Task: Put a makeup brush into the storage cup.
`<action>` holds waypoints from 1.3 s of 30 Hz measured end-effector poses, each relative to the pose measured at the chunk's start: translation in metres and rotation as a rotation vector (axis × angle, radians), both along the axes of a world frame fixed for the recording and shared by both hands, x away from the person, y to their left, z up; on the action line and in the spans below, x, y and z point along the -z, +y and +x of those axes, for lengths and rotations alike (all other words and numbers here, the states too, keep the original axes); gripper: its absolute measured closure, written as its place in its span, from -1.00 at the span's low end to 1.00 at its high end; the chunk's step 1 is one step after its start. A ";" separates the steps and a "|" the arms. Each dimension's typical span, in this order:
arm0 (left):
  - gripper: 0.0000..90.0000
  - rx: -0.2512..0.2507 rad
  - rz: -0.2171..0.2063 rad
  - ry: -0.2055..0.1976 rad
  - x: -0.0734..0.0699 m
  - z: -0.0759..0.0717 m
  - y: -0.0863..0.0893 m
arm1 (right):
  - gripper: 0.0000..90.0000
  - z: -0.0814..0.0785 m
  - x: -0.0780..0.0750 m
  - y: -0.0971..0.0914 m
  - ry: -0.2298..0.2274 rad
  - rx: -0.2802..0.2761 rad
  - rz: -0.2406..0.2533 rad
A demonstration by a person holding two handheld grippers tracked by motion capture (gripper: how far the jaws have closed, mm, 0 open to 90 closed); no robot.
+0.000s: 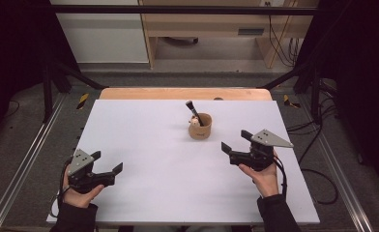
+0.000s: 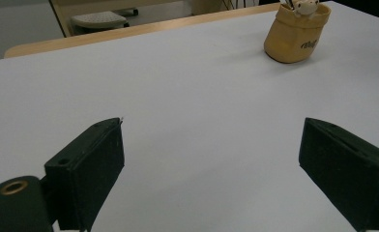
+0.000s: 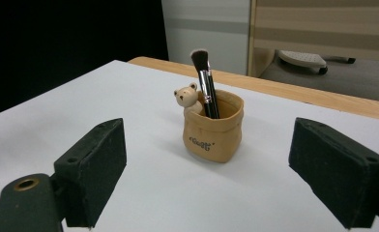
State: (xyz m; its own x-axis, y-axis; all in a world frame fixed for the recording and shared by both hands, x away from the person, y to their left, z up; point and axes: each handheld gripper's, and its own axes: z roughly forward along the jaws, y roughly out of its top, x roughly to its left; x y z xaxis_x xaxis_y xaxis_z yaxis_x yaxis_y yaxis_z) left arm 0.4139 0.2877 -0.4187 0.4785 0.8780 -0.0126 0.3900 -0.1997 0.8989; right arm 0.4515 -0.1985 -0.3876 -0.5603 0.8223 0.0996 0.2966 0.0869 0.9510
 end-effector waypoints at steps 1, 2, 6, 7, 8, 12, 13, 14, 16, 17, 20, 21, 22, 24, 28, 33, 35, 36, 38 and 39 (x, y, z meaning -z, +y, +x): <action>-0.82 0.000 0.000 0.001 0.000 0.000 0.000 | -0.73 -0.002 0.001 -0.002 0.002 0.001 -0.001; -0.82 -0.001 -0.001 0.000 0.000 0.000 0.000 | -0.74 -0.004 0.002 -0.004 0.001 0.001 0.002; -0.82 -0.004 0.001 0.003 0.000 -0.001 0.001 | -0.78 -0.012 0.007 -0.012 0.000 0.006 -0.006; -0.82 -0.004 0.002 0.004 0.000 -0.001 0.001 | -0.80 -0.013 0.008 -0.014 0.003 0.009 -0.010; -0.82 -0.005 0.003 0.004 0.001 -0.001 0.002 | -0.80 -0.015 0.009 -0.016 0.002 0.012 -0.011; -0.82 -0.007 0.001 0.003 0.001 -0.002 0.002 | -0.82 -0.021 0.014 -0.025 0.006 0.024 -0.003; -0.82 -0.006 0.001 0.004 0.002 -0.002 0.002 | -0.83 -0.024 0.014 -0.027 0.012 0.027 0.002; -0.82 -0.005 0.001 0.004 0.002 -0.002 0.002 | -0.84 -0.025 0.016 -0.029 0.005 0.027 -0.001; -0.82 -0.002 0.001 0.004 0.002 -0.002 0.001 | -0.86 -0.029 0.018 -0.031 -0.001 0.029 -0.004; -0.82 -0.001 0.003 0.003 0.002 -0.002 0.001 | -0.87 -0.031 0.019 -0.032 0.001 0.030 -0.004; -0.82 0.000 0.002 -0.002 0.002 -0.003 0.002 | -0.88 -0.036 0.023 -0.036 0.001 0.035 0.005; -0.82 -0.001 0.000 -0.001 0.002 -0.003 0.002 | -0.89 -0.038 0.024 -0.037 0.000 0.035 0.008; -0.82 -0.003 -0.002 -0.002 0.002 -0.004 0.002 | -0.89 -0.039 0.025 -0.039 -0.003 0.034 0.007; -0.82 -0.002 0.000 0.000 0.002 -0.004 0.003 | -0.89 -0.041 0.027 -0.042 -0.003 0.043 0.003; -0.82 -0.009 -0.007 -0.001 0.003 -0.005 0.005 | -0.90 -0.045 0.033 -0.048 0.014 0.056 -0.003; -0.82 -0.010 -0.005 -0.005 0.003 -0.005 0.005 | -0.92 -0.048 0.040 -0.055 0.023 0.077 0.000; -0.82 -0.009 -0.003 -0.005 0.003 -0.006 0.005 | -0.92 -0.050 0.041 -0.058 0.028 0.086 0.005; -0.82 -0.011 -0.007 -0.005 0.003 -0.006 0.005 | -0.93 -0.050 0.042 -0.059 0.029 0.087 0.004; -0.82 -0.012 -0.008 -0.005 0.004 -0.006 0.005 | -0.93 -0.052 0.043 -0.061 0.028 0.095 0.010; -0.82 -0.012 -0.007 -0.003 0.004 -0.006 0.005 | -0.93 -0.052 0.044 -0.062 0.024 0.095 0.010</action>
State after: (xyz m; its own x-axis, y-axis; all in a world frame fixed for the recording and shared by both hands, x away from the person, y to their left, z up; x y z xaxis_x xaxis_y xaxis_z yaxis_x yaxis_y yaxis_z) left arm 0.4082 0.2931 -0.4225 0.4683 0.8834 -0.0175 0.3892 -0.1885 0.9017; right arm 0.3993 -0.2608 -0.4313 -0.4768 0.8707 0.1204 0.3255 0.0476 0.9443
